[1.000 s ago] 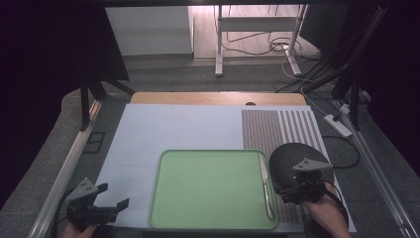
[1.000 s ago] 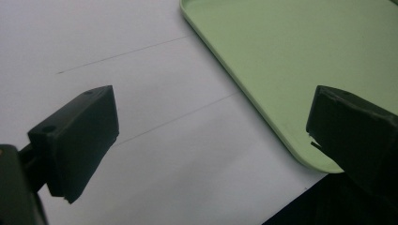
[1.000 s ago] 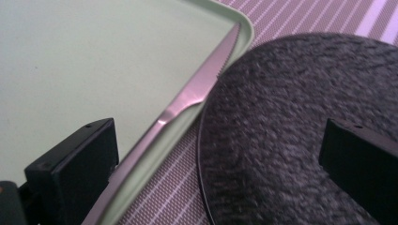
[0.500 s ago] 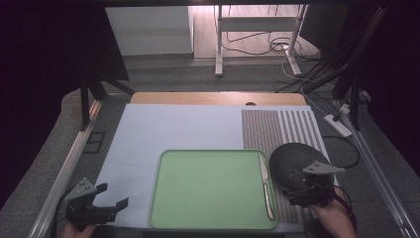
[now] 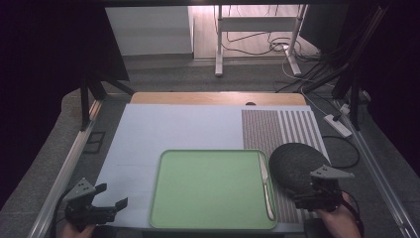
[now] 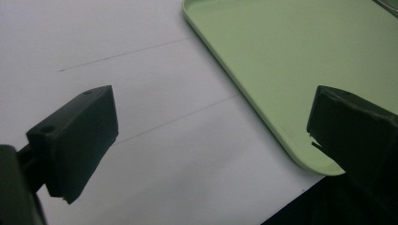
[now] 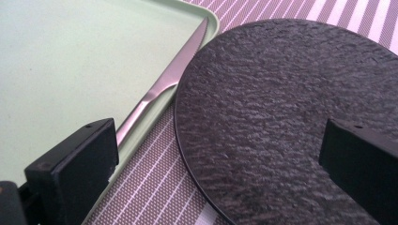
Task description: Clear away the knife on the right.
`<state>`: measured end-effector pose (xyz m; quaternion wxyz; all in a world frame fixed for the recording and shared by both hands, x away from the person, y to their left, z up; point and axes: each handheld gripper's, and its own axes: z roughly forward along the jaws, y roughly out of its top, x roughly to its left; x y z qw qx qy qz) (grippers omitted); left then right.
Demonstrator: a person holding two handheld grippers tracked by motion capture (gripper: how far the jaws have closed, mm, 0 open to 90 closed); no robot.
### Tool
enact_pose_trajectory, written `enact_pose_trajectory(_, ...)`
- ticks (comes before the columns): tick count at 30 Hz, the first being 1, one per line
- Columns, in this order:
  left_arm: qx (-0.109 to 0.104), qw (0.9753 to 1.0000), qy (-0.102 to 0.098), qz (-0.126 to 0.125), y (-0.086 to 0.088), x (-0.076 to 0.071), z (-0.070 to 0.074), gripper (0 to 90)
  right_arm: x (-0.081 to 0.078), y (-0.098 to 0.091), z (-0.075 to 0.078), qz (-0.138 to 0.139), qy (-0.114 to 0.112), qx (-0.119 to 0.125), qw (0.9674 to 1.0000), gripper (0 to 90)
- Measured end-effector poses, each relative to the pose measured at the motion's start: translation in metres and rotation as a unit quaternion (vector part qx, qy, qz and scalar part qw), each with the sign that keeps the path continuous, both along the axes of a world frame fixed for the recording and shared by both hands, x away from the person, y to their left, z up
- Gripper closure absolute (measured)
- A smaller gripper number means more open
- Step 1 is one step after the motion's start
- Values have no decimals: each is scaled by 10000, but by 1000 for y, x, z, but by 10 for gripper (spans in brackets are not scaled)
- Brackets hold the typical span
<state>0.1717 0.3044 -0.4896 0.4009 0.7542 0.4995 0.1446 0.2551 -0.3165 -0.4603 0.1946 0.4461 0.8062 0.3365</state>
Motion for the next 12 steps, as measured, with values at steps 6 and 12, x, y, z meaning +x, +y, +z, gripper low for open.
enact_pose_trajectory(6, -25, 10000, -10, 15, 1, 0, 0, 31, -5, -2, 1, -67, -6, -53, 10000, 0)
enact_pose_trajectory(12, -5, 10000, 4, 11, 0, 0, 0, 31, -6, -5, 1, -95, 77, -49, 9999, 0)
